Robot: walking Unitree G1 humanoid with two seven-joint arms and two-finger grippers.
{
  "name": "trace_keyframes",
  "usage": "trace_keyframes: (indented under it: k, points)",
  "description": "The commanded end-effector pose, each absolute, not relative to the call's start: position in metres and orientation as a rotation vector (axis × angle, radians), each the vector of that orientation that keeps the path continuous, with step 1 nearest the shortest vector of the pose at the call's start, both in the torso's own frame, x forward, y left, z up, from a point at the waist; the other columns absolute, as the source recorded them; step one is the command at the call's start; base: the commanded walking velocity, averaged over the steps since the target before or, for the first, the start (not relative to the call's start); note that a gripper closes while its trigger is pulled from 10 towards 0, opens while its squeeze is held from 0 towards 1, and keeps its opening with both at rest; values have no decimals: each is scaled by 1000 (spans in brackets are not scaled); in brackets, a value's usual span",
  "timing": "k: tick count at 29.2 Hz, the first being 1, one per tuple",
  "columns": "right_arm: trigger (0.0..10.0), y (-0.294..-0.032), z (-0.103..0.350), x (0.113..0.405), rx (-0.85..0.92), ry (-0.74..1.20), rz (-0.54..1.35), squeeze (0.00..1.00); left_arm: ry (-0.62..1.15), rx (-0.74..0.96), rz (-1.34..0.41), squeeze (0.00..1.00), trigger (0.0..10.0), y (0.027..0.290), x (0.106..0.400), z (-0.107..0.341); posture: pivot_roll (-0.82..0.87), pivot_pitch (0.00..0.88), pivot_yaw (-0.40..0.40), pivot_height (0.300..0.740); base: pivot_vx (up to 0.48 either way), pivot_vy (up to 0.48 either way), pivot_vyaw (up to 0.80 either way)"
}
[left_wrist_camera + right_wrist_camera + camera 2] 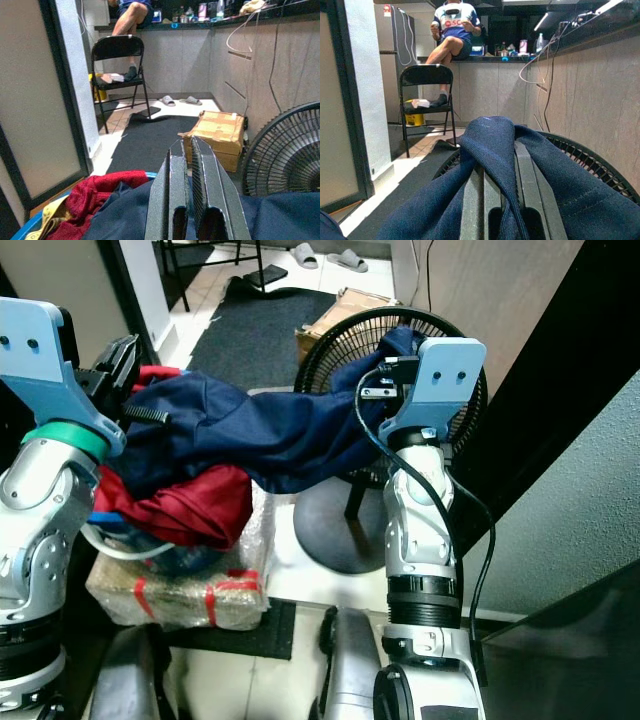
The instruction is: Clothes washing
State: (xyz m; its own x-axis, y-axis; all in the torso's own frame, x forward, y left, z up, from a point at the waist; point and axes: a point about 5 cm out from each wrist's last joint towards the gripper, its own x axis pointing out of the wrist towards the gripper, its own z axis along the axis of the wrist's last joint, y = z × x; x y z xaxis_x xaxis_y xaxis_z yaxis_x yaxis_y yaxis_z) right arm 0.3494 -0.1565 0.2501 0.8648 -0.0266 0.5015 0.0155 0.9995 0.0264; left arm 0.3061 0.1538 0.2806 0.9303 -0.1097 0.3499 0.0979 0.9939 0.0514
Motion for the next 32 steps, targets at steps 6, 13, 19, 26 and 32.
trace_keyframes:
  k: [6,13,19,26,32]
  points:
    - [10000,-154,255,350,26,-544,-14,0,-351,43,-75,0,10000,161,308,277,76,0,-4,550,0,0,0]
    - [10000,-154,254,350,23,-545,-12,0,-350,44,-76,0,10000,160,309,277,77,0,-4,575,0,0,0]
    - [10000,-153,253,350,22,-544,-9,0,-347,43,-75,0,10000,160,309,276,77,0,-4,590,0,0,0]
    - [10000,-152,253,350,23,-544,-8,0,-346,41,-76,0,10000,160,309,276,77,0,-3,615,0,0,0]
    - [10000,-151,252,350,24,-541,-8,0,-345,40,-77,0,10000,160,310,276,77,0,-2,635,0,0,0]
